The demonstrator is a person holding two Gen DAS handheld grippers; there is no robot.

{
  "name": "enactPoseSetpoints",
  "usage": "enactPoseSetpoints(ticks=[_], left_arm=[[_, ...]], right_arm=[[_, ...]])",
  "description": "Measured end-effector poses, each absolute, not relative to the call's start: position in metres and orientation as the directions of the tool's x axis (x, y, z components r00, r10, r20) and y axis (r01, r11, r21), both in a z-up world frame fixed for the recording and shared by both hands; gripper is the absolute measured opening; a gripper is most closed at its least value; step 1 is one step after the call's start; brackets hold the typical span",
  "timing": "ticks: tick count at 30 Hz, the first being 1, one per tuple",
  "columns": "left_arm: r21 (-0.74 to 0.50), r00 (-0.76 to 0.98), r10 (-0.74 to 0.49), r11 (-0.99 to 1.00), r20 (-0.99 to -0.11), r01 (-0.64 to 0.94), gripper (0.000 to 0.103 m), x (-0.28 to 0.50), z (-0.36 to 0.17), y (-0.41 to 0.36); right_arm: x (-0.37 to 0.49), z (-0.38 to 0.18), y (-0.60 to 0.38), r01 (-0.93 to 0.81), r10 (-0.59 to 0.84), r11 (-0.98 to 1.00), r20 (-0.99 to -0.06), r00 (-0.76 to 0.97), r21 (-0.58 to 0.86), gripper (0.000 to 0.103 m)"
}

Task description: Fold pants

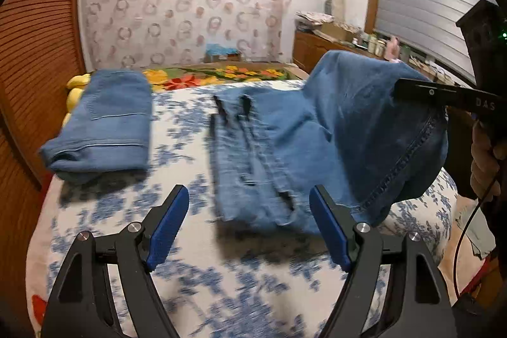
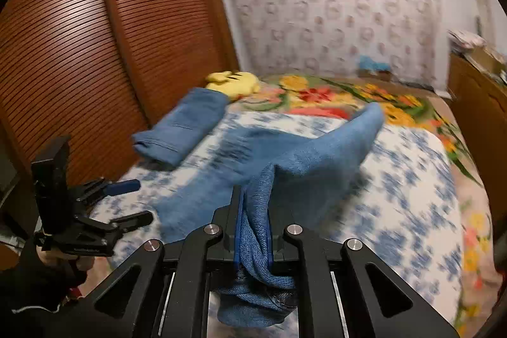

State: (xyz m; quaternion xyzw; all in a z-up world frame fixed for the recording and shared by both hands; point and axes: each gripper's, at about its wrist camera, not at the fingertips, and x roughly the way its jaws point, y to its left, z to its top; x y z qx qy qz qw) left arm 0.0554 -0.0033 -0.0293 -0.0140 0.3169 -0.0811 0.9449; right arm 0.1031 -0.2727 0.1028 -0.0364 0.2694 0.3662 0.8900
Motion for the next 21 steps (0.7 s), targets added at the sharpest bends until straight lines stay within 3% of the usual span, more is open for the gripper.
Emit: enactPoseSetpoints(ticks=[9,16,21], left_arm=[[-0.103,0.798,-0.09,0.994,-0.596,0.035,0.079,0.041,-0.034,0.05],[-0.118,0.801,-0.055,0.993,-0.597,-0.02,0.079,0.036,-0.039,0.076],[-0.12,0.804,-0.049,0.992,-0.592,-0.028,0.079,0.036,-0.038,0.08]], right_arm=[[0.107,0.065,-0.191,-0.78,0.681,0.616,-0.572,0.457,0.111,0.01],[0.129,0.014,-0.157,-0.799,0.671,0.575,-0.662,0.335,0.179,0.01],[0.145,0.006,-0.148,-0.791,0.657,0.587,-0.673,0.34,0.173,0.01]])
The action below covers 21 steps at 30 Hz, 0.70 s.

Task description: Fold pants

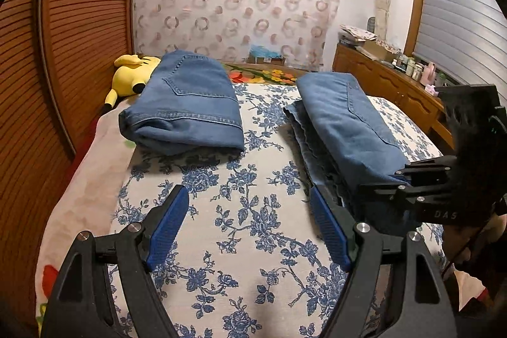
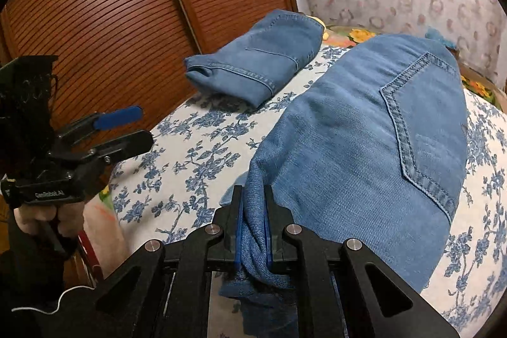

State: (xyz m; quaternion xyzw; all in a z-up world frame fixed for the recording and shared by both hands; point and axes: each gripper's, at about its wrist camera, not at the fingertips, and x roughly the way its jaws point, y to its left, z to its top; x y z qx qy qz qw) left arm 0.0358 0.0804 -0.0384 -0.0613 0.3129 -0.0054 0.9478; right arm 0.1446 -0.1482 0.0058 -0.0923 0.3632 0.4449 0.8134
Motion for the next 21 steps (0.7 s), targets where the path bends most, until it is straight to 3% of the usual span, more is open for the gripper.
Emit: enactPoseSetpoints(ticks=[3,8,21], left_arm=[[-0.116,0.807,-0.055,0.993,-0.588,-0.017,0.079,0.037,-0.038,0.079],[-0.101,0.807,-0.07,0.995,-0.587,0.013,0.079,0.042,-0.034,0.07],[-0.11,0.789,-0.157,0.987,-0.595,0.114,0.079,0.08,-0.029,0.038]], right_arm=[[0.142,0.011,-0.145,-0.794,0.668,0.577,-0.671,0.323,0.191,0.018],[0.142,0.036,-0.157,-0.785,0.688,0.581,-0.646,0.33,0.217,0.045],[0.209,0.061,-0.191,-0.677,0.561,0.732,-0.63,0.536,0.076,0.057]])
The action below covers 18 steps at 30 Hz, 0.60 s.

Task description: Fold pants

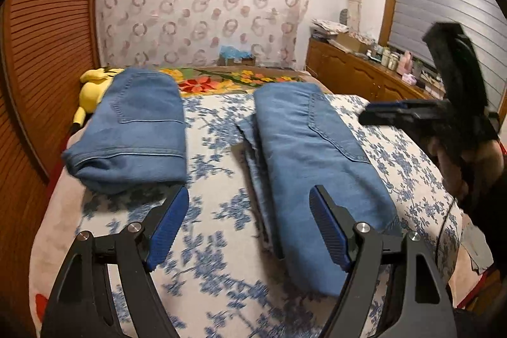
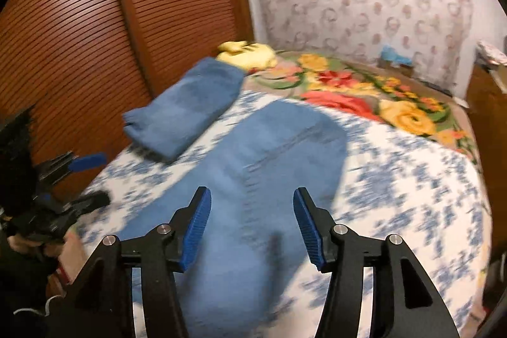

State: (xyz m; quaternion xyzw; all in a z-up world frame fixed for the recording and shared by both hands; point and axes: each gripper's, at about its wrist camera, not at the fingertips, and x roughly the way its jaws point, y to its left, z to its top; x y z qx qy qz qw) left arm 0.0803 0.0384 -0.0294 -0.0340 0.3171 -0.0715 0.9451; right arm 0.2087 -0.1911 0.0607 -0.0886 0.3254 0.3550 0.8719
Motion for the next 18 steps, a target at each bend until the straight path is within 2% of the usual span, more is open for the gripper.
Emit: enactPoseSetpoints(ticks=[12,18], left_arm=[[-0.178,0.701,-0.232,0.972,-0.674,0.15,0.079,0.115,-0.059,0.019],[-0.23,0.669,-0.259,0.964,-0.697,0.133,0.079,0.123,-0.077,0.019]], right_arm=[[0.291,0.031,-0.185,-0.632,0.537,0.758,-0.701,0.469,0.158,0.059],[0.318,0.015,-0.174,-0.628,0.57,0.74,-0.719,0.397,0.24,0.068]])
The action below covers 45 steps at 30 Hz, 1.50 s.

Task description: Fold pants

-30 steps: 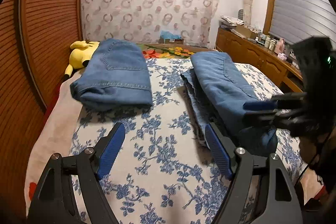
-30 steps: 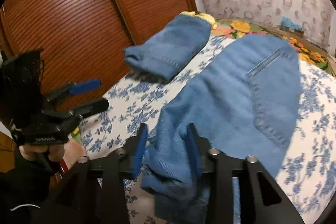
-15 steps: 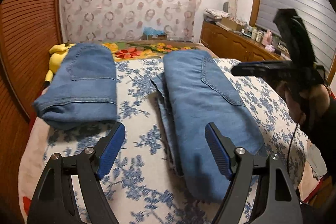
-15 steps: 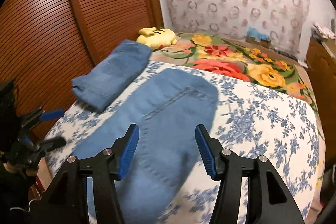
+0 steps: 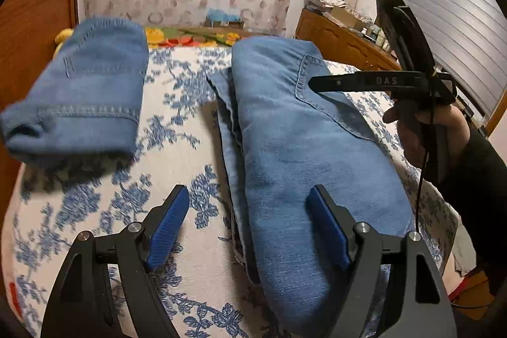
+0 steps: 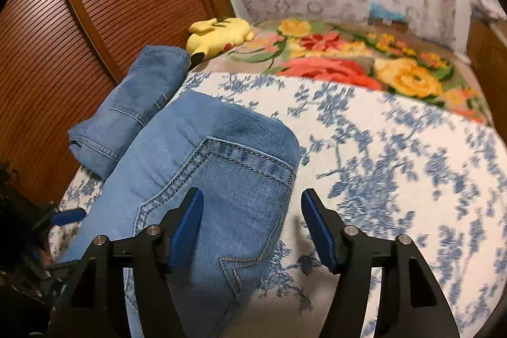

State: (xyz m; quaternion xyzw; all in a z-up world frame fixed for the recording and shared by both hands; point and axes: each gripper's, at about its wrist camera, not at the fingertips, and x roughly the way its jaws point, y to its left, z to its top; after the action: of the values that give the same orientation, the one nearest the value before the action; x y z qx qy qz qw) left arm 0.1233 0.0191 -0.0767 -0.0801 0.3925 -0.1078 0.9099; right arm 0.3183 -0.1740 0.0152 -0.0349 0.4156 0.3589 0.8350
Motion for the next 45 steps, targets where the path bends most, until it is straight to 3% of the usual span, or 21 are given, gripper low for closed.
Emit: enactPoseSetpoints(ticks=[4,6,9,12,13,14,17,30,38,45], left_arm=[[-0.298,0.655,-0.313,0.944,-0.688,0.138,0.067,0.119,-0.083,0.023],[-0.343,0.643,-0.353,0.928,-0.68,0.147,0.053,0.117,-0.085,0.023],[-0.378,0.639,-0.377,0.914,-0.671,0.143,0.048,0.113,-0.086,0.022],[-0.4,0.645,-0.388,0.906,-0.658,0.138,0.041,0.11,-0.084,0.021],[-0.399,0.648,-0.387,0.906,-0.655,0.138,0.038,0.108,-0.083,0.02],[-0.395,0.653,-0.385,0.908,-0.653,0.141,0.027,0.105,-0.082,0.018],[-0.386,0.665,-0.378,0.911,-0.644,0.144,0.015,0.098,-0.076,0.016],[-0.416,0.796,-0.357,0.898,-0.488,0.147,0.012,0.061,-0.022,0.067],[-0.345,0.894,-0.216,0.936,-0.392,0.075,0.012,0.034,0.032,0.131],[-0.248,0.912,-0.072,0.968,-0.404,-0.033,0.012,0.038,0.049,0.188]], right_arm=[[0.331,-0.001,-0.166,-0.629,0.608,0.714,-0.718,0.338,0.308,0.068],[0.337,-0.009,-0.162,-0.63,0.627,0.698,-0.716,0.308,0.34,0.068],[0.339,-0.014,-0.157,-0.635,0.634,0.691,-0.713,0.3,0.347,0.063],[0.339,-0.016,-0.154,-0.645,0.643,0.682,-0.702,0.306,0.344,0.05],[0.338,-0.016,-0.154,-0.649,0.644,0.683,-0.695,0.321,0.334,0.042],[0.334,-0.011,-0.155,-0.651,0.645,0.686,-0.686,0.336,0.326,0.033],[0.322,-0.002,-0.152,-0.662,0.636,0.697,-0.665,0.392,0.276,0.023],[0.266,0.089,-0.102,-0.762,0.686,0.64,-0.519,0.51,0.096,0.02],[0.244,0.149,-0.032,-0.848,0.775,0.529,-0.419,0.473,0.023,0.02],[0.283,0.135,0.023,-0.884,0.835,0.458,-0.385,0.393,0.091,0.02]])
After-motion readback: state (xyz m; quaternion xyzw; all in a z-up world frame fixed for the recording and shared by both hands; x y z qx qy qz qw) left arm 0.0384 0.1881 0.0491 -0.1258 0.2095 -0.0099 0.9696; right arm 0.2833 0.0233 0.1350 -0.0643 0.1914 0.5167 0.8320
